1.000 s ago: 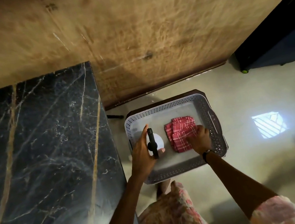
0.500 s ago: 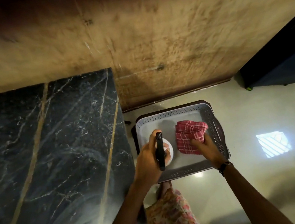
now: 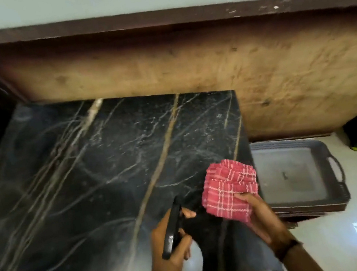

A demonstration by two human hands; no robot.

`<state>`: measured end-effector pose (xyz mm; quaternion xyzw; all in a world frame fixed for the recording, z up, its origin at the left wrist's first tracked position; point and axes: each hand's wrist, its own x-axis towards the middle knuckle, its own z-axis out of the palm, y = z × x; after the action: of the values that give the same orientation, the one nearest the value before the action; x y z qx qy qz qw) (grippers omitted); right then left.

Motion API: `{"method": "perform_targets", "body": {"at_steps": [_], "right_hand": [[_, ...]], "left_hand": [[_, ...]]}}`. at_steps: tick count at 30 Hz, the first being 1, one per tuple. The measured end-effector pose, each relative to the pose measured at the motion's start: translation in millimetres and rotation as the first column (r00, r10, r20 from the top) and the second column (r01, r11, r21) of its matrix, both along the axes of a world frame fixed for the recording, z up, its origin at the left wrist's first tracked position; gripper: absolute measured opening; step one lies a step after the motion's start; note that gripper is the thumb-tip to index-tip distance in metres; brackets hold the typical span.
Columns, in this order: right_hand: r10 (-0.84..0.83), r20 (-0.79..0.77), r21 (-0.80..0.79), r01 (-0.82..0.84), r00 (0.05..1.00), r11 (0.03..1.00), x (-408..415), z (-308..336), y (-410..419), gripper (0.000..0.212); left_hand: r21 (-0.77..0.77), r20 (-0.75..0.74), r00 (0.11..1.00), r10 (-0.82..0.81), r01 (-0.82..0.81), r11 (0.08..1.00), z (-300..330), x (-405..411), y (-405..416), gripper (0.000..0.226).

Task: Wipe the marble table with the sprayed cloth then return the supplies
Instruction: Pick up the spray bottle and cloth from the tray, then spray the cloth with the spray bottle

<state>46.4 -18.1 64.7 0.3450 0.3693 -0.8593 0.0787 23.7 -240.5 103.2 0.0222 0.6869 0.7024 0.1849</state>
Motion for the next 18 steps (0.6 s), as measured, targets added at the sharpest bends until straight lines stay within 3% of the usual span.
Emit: {"method": "perform_targets", "body": {"at_steps": [3,5,8,11,14,18], "right_hand": [[0.021,-0.017,-0.173,-0.024,1.0,0.985,-18.3,4.8,-93.6,0.034],[0.065,-0.072,-0.24,-0.08,0.995,0.967,-30.8,9.1,-140.3,0.042],[0.095,-0.09,-0.303,-0.118,0.991,0.946,-47.8,6.9,-199.8,0.061],[0.134,-0.07,-0.283,-0.149,0.988,0.948,-59.1,3.0,-238.8,0.068],[0.178,-0.058,-0.258,-0.187,0.982,0.948,-62.5,-0.7,-263.2,0.066],[0.203,-0.023,-0.248,-0.202,0.979,0.947,-63.4,-8.9,-279.6,0.069]], "left_hand": [[-0.128,0.05,0.998,-0.024,0.03,0.991,1.6,-3.4,-81.2,0.018],[-0.231,0.056,0.998,-0.034,0.047,0.972,3.4,-4.3,-116.4,0.011],[-0.387,0.041,0.998,-0.043,0.056,0.92,3.4,-1.3,-160.0,0.032],[-0.363,0.157,0.987,0.037,0.023,0.931,7.4,-0.6,-185.5,0.047],[-0.312,0.295,0.94,0.172,-0.076,0.947,7.2,-2.3,-204.0,0.043],[-0.306,0.371,0.901,0.225,-0.11,0.946,1.9,-1.7,-221.0,0.049]]}}
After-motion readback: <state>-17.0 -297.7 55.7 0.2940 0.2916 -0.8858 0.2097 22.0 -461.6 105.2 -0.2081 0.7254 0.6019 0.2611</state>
